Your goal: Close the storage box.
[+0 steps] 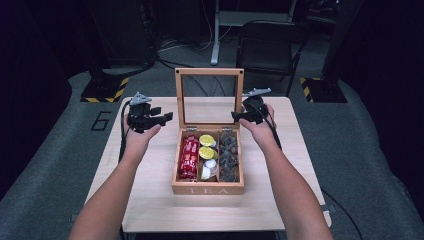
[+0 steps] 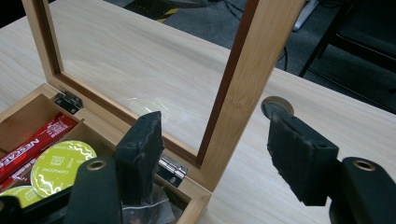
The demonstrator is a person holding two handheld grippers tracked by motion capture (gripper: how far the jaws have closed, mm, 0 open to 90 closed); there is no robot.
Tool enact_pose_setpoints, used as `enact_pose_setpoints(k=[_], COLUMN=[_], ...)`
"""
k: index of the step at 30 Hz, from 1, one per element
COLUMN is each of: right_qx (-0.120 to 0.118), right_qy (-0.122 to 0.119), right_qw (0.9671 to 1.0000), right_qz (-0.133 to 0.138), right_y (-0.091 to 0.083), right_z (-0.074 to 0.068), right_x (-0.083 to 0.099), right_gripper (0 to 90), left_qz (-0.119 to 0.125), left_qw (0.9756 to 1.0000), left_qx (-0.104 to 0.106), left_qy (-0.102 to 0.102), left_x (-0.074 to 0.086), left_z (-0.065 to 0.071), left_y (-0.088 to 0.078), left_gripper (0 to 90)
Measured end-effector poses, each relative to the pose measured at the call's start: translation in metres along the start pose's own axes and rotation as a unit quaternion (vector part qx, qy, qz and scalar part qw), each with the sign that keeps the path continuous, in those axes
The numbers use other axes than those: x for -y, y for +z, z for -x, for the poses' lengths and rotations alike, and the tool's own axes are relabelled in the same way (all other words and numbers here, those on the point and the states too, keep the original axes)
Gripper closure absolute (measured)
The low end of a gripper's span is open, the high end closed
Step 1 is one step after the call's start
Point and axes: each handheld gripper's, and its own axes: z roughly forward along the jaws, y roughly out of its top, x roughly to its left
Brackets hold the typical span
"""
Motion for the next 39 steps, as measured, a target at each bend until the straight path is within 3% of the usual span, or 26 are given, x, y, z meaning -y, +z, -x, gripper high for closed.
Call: enact_pose_setpoints(k=[2, 9, 16, 26, 30, 39], right_qx=[0.006, 0.013, 0.007, -0.014, -0.011, -0.009], right_qy=[-0.007, 0.003, 0.009, -0.008, 0.004, 0.002], right_qw=[1.0000, 0.9999, 0.9999, 0.9998, 0.9999, 0.9999], right_qz=[-0.001, -0.009, -0.009, -0.008, -0.005, -0.005], right_y=[0.002, 0.008, 0.016, 0.026, 0.029, 0.029], right_z=[0.001, 0.005, 0.006, 0.004, 0.002, 0.004], right_x=[0.001, 0.003, 0.003, 0.003, 0.003, 0.001], right_gripper=[35.7, 35.7, 35.7, 36.5, 36.6, 40.7], left_qz=[0.000, -0.001, -0.004, -0.001, 0.000, 0.003], left_qw=[1.0000, 1.0000, 1.0000, 1.0000, 1.0000, 1.0000], left_qx=[0.001, 0.001, -0.001, -0.004, -0.004, -0.002], left_qy=[0.001, 0.000, -0.003, -0.008, -0.004, -0.007], left_x=[0.001, 0.002, 0.007, 0.009, 0.009, 0.010], left_z=[0.000, -0.004, -0.007, -0.008, -0.007, -0.008], left_y=[0.000, -0.006, -0.008, -0.013, -0.016, -0.020], left_gripper=[42.6, 42.6, 42.6, 42.7, 42.6, 42.6])
